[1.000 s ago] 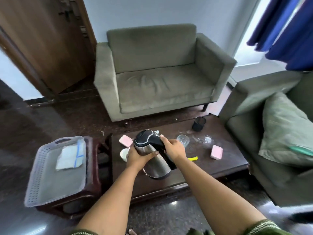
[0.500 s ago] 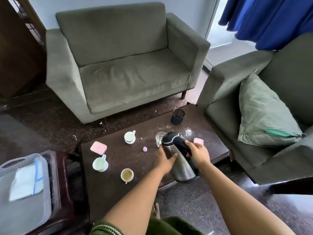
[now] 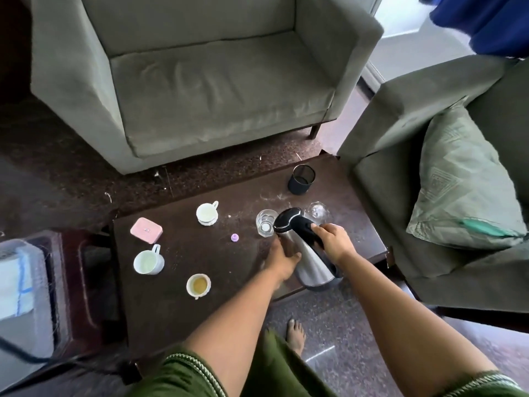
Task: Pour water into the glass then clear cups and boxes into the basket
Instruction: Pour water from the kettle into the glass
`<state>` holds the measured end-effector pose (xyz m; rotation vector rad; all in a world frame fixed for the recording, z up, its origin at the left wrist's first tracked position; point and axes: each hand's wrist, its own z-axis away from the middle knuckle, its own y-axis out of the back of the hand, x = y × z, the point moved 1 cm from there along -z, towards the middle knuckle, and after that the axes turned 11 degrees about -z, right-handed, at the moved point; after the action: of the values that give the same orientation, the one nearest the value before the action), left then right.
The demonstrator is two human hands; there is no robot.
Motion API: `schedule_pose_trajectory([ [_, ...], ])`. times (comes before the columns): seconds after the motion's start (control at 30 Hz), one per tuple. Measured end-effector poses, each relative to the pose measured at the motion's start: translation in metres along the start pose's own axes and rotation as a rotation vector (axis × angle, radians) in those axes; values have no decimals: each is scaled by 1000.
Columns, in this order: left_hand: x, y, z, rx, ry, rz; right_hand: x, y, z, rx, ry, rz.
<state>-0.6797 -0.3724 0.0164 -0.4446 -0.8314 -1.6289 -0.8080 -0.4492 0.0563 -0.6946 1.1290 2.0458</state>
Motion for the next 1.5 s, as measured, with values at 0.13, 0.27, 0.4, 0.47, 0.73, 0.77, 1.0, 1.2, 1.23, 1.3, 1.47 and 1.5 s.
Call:
schedule_pose_trajectory([
  [0.13,4,-3,-4,16,42,44,-2,-2,-13,-48,-16,22],
  [0.27,6,-3,-6,24,60,102,-4,-2,-23,-34,-44,110],
  [0.4,7,-2,-6,8,77,129,-11,-2,-29,-48,-80,138],
  [0.47,8,0,-6,-6,99,133,-15,-2,-32,-55,-80,117],
  [0.73,13,10,-3,-22,133,162,-29,-6,-39,-71,-120,131],
  [0.77,14,11,-3,-28,135,166,-30,-6,-41,-75,-117,126],
  [1.0,11,11,-7,-49,147,193,-36,-9,-47,-79,-141,123],
  [1.2,9,10,-11,-36,125,204,-44,-10,-49,-108,-111,114],
  [1.23,9,10,-11,-33,132,200,-45,-11,-49,-115,-105,119],
  [1.3,7,10,-14,-27,139,182,-49,-12,-50,-119,-93,131],
  [1.47,5,10,-17,-21,137,178,-53,-15,-50,-120,-95,181],
  [1.5,5,10,-16,-21,134,178,-54,-15,-51,-119,-95,186],
])
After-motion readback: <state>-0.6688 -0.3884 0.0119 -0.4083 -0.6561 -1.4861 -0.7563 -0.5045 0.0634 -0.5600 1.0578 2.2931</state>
